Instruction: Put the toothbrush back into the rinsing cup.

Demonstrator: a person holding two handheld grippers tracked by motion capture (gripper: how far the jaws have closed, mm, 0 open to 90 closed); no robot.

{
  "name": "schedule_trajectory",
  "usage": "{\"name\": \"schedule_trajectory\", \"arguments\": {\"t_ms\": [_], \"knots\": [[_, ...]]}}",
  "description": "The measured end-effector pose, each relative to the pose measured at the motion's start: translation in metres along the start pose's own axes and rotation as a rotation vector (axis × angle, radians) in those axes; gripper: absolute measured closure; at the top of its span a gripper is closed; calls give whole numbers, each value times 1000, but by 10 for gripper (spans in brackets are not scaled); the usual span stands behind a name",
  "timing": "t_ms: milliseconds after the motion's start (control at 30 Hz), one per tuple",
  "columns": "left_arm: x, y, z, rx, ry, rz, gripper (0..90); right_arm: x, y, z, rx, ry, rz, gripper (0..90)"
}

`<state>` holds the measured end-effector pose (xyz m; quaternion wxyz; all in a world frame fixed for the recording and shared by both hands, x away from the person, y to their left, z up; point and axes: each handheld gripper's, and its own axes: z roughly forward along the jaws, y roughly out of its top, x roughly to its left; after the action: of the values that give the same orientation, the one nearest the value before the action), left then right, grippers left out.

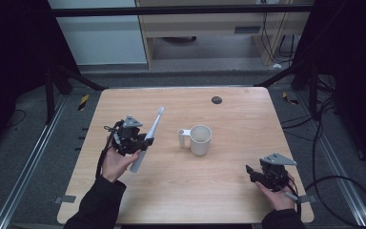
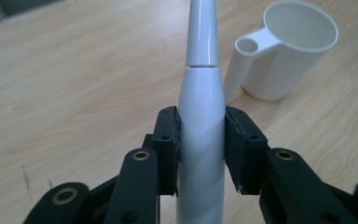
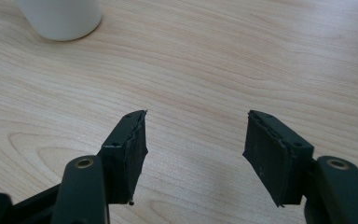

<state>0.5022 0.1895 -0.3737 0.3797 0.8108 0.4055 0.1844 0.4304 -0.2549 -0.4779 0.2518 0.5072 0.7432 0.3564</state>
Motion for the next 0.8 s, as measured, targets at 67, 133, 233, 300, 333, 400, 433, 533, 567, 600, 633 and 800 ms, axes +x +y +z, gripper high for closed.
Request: {"name": "schedule_trajectory", "arguments": {"t_ms": [67, 133, 233, 300, 333, 400, 433, 533, 567, 600, 633, 800], "knots": [[-1, 1, -2, -39, 13, -2, 666, 0, 0, 0, 1, 0, 0, 384], [-2, 3, -5, -75, 27, 0, 666, 0, 0, 0, 2, -1, -4, 382], [-2, 7, -9, -136, 42, -11, 666, 1, 0, 0, 1, -2, -4, 382], [-2, 12, -12, -174, 46, -21, 665, 1, 0, 0, 0, -2, -3, 382], [-2, 14, -12, -182, 46, -23, 665, 1, 0, 0, 0, -2, -2, 382], [-4, 18, -12, -211, 48, -32, 666, 1, 0, 0, -1, -1, -1, 382], [-5, 21, -11, -219, 50, -32, 666, 1, 0, 0, -1, -1, -1, 383], [-8, 26, -6, -249, 52, -37, 665, 0, 0, -1, -3, -2, 1, 383], [-10, 28, -5, -256, 52, -38, 666, 0, 0, -1, -4, -1, 3, 383], [-11, 30, -3, -265, 52, -39, 666, 1, 0, -1, -1, -1, 9, 383], [-12, 31, -2, -274, 53, -39, 665, 1, 0, -1, -2, 1, 8, 383], [-18, 39, 4, -330, 48, -54, 666, 0, 0, 0, -1, 3, 0, 383]]}}
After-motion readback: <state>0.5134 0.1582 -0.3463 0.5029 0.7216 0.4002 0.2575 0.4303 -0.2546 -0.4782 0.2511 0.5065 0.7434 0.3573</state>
